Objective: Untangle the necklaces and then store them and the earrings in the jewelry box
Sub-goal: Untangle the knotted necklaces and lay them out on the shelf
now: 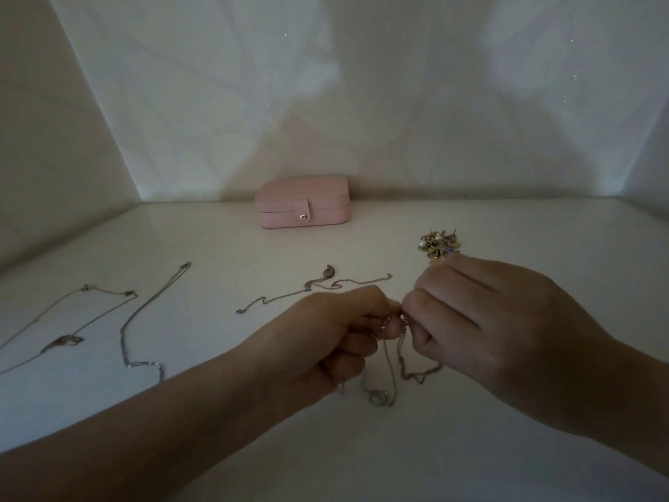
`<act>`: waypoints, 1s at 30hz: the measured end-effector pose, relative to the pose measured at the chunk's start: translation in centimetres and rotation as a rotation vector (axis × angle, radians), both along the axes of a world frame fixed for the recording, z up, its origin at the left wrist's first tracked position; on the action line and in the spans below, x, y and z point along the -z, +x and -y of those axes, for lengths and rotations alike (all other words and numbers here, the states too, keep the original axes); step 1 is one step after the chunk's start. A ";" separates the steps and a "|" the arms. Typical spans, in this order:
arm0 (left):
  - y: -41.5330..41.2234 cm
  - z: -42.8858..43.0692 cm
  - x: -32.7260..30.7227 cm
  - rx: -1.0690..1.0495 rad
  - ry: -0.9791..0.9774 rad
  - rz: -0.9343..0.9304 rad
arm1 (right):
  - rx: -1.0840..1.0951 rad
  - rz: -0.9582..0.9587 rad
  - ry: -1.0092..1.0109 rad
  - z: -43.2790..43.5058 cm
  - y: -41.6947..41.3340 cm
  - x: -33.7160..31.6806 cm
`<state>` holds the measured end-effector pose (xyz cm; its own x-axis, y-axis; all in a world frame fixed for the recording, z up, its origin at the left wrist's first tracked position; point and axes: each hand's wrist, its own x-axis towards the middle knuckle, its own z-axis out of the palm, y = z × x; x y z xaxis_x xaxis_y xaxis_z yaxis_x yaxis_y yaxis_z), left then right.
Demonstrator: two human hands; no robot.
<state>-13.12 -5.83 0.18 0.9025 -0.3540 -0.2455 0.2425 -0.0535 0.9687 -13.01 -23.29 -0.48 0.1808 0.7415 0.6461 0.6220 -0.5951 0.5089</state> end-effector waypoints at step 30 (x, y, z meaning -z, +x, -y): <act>0.1 -0.6 1.0 -0.099 0.046 0.625 | -0.204 -1.211 0.665 0.0 0.5 -0.8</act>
